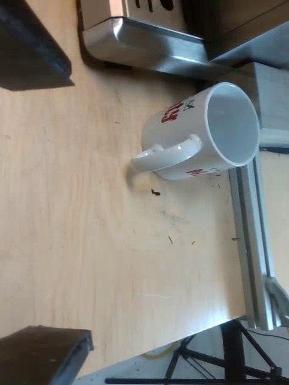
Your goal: Put the handle in the coffee machine
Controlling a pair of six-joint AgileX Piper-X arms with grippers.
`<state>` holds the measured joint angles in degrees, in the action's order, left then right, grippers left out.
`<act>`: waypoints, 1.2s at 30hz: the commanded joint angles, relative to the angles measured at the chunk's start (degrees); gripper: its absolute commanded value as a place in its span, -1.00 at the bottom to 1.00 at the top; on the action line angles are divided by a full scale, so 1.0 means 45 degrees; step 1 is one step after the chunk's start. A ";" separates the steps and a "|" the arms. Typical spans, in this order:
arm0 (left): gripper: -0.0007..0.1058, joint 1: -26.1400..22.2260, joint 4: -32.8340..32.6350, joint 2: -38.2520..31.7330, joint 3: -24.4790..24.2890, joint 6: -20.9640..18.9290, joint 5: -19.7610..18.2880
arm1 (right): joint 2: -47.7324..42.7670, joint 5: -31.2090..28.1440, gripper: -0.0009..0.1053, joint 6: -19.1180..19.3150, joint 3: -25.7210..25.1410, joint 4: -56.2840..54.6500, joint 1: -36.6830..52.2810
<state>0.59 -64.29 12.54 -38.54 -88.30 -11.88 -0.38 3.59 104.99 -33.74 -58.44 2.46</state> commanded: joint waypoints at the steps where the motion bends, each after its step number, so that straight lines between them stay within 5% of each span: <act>1: 0.54 0.0051 0.0090 -0.0042 0.0142 -0.0129 0.0129 | -0.0357 0.0138 0.53 0.0057 0.0145 0.0171 0.0043; 17: 0.54 -0.0031 0.0120 -0.0278 0.0876 -0.0129 0.0129 | -0.0357 0.0138 0.53 0.0057 0.0704 -0.0314 0.0043; 36: 0.54 -0.0031 0.0917 -0.4033 0.1847 0.0272 -0.0565 | -0.0357 0.0138 0.53 -0.0058 0.0704 -0.0314 0.0043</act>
<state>0.59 -61.35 -0.43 -30.19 -87.44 -13.52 -0.38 3.59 104.47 -30.35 -59.85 2.46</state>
